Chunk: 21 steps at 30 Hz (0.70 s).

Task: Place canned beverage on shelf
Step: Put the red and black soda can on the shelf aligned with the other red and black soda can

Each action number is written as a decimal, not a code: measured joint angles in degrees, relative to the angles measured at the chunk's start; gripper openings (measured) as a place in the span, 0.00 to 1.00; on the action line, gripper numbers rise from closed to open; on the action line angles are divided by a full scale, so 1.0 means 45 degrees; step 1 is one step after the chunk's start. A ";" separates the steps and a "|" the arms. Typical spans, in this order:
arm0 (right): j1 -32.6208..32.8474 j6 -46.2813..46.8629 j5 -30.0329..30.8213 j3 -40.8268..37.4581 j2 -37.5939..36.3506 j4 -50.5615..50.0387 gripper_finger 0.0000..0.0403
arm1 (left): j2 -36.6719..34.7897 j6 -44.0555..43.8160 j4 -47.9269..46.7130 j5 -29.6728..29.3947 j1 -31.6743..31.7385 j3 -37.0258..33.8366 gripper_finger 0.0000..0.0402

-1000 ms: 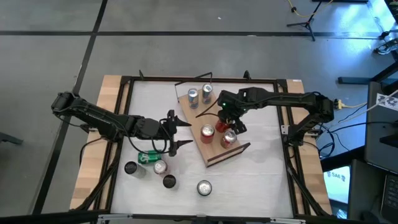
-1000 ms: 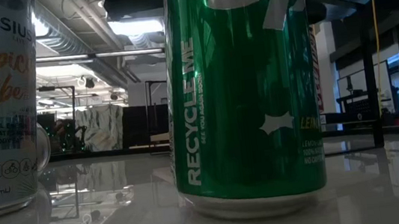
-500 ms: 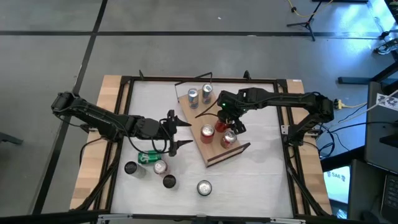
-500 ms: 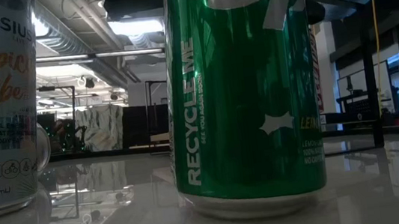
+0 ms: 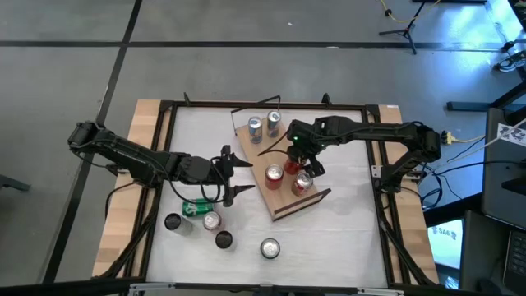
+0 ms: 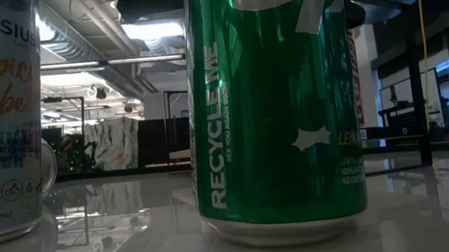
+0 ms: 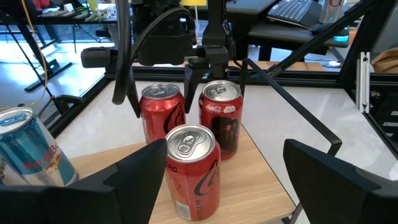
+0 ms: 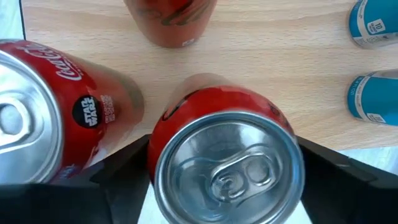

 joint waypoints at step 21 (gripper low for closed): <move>-0.0003 -0.0010 0.0883 0.0037 0.0005 -0.0476 0.90 | 0.0000 0.0000 0.0000 0.0000 0.0000 -0.0003 0.78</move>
